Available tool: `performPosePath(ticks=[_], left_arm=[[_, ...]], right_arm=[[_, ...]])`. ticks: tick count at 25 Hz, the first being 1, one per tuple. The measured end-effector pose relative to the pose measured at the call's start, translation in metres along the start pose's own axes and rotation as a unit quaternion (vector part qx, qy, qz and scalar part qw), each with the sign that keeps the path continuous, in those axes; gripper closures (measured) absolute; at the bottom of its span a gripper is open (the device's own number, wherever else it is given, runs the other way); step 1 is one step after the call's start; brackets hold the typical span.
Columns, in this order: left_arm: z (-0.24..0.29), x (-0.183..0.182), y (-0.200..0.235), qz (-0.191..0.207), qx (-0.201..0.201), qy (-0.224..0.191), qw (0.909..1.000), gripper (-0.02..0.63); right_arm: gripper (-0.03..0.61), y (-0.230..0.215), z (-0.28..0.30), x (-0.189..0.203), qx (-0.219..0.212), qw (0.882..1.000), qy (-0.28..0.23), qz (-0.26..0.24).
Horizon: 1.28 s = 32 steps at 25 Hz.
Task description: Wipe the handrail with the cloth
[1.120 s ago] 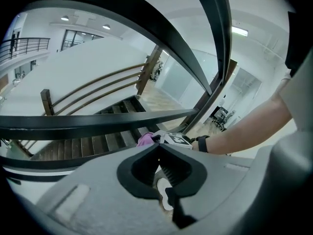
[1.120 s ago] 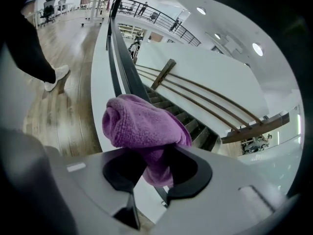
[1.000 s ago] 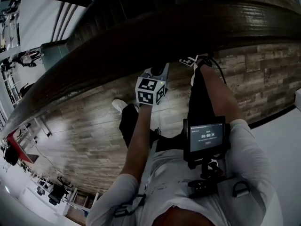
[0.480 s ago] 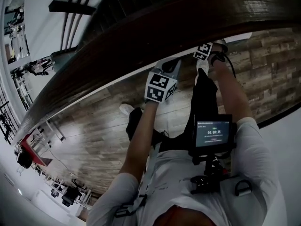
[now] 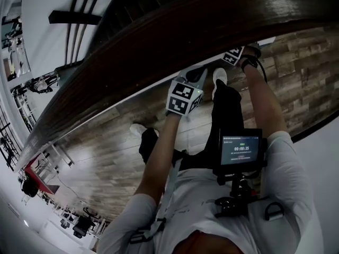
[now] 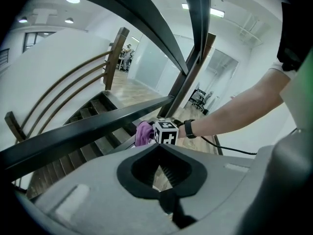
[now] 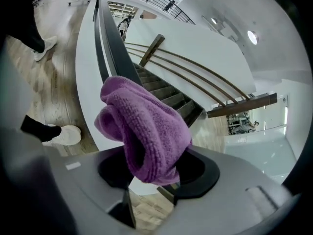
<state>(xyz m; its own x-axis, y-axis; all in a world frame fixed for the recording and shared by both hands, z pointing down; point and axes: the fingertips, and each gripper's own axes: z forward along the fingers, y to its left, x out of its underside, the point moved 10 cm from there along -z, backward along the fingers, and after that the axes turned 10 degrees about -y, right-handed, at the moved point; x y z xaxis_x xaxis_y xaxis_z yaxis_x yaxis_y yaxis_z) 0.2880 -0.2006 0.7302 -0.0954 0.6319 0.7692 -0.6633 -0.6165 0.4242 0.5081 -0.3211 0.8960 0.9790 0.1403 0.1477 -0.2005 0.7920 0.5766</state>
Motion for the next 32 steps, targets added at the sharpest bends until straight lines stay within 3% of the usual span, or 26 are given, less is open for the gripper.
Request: performPosePath(ticks=[4,7,12,16,19,22,25,27,32], left_arm=[[0.017,-0.009,-0.015,0.004,0.006,0.003,1.0,0.614],[0.022,-0.01,-0.017,0.006,0.009,0.006,0.9999,0.614],[0.019,0.004,-0.012,-0.008,0.008,0.02,0.9997,0.614],[-0.011,0.007,-0.027,-0.06,0.052,0.03,0.9964,0.614],[-0.067,-0.012,-0.069,-0.066,0.048,0.008,0.9967,0.614],[-0.128,-0.026,-0.085,-0.021,0.053,-0.031,0.9979,0.614],[-0.208,-0.046,-0.083,0.026,0.038,-0.094,0.9945,0.614],[-0.273,-0.054,-0.088,0.038,0.013,-0.136,0.9899,0.614],[-0.406,-0.06,-0.119,0.057,-0.056,-0.224,0.9714,0.614]], right_arm=[[0.377,-0.005,-0.008,0.022,0.002,0.996,-0.008,0.094],[0.404,-0.004,-0.01,0.036,0.002,0.983,-0.016,0.183],[0.528,-0.004,-0.01,0.064,0.004,0.945,-0.026,0.326],[0.529,-0.001,-0.061,0.069,0.008,0.907,-0.052,0.418],[0.529,0.007,-0.17,0.039,0.015,0.889,-0.102,0.446],[0.529,0.017,-0.271,-0.012,0.038,0.871,-0.172,0.458],[0.529,0.015,-0.359,-0.073,0.076,0.833,-0.247,0.49],[0.526,0.021,-0.421,-0.115,0.093,0.807,-0.287,0.508],[0.522,0.042,-0.548,-0.199,0.107,0.764,-0.356,0.528]])
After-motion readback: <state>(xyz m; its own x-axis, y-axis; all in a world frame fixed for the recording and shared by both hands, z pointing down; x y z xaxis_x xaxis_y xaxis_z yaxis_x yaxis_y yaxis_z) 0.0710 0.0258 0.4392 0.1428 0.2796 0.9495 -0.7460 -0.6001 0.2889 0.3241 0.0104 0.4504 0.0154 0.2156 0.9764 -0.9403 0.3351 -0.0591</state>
